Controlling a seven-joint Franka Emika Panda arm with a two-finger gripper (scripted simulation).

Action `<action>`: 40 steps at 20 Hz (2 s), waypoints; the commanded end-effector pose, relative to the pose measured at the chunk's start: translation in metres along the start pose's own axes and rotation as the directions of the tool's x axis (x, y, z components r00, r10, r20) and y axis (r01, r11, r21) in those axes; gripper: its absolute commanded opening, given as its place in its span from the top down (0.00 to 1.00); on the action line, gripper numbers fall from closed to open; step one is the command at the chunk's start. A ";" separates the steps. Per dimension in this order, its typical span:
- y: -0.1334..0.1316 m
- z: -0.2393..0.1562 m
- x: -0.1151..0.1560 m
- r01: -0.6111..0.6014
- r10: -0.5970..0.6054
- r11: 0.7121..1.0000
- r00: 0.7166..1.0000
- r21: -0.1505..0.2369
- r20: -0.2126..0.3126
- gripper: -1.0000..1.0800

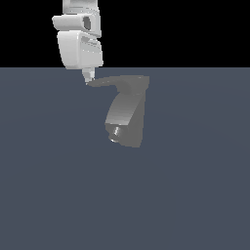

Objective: Turn on the faucet by rotating a designated handle.

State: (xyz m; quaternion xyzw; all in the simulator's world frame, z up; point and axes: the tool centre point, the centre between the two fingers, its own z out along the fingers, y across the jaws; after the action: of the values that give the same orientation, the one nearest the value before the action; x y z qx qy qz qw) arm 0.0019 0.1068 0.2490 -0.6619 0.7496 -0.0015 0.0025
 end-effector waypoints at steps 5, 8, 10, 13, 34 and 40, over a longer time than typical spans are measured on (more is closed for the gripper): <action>0.017 0.000 0.017 -0.004 0.004 1.000 1.000 -0.003 -0.002 1.00; 0.025 0.000 0.024 -0.004 0.004 1.000 1.000 -0.003 -0.002 1.00; 0.030 0.000 0.028 -0.004 0.004 1.000 1.000 -0.003 -0.002 1.00; 0.039 0.000 0.035 -0.004 0.004 1.000 1.000 -0.004 -0.002 1.00; 0.077 0.000 0.090 0.002 -0.002 1.000 1.000 -0.004 -0.001 1.00; 0.080 0.000 0.127 0.000 0.000 1.000 1.000 -0.005 -0.001 1.00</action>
State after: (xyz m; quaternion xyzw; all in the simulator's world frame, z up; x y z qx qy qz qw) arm -0.0930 0.0163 0.2491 -0.6740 0.7387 0.0007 -0.0006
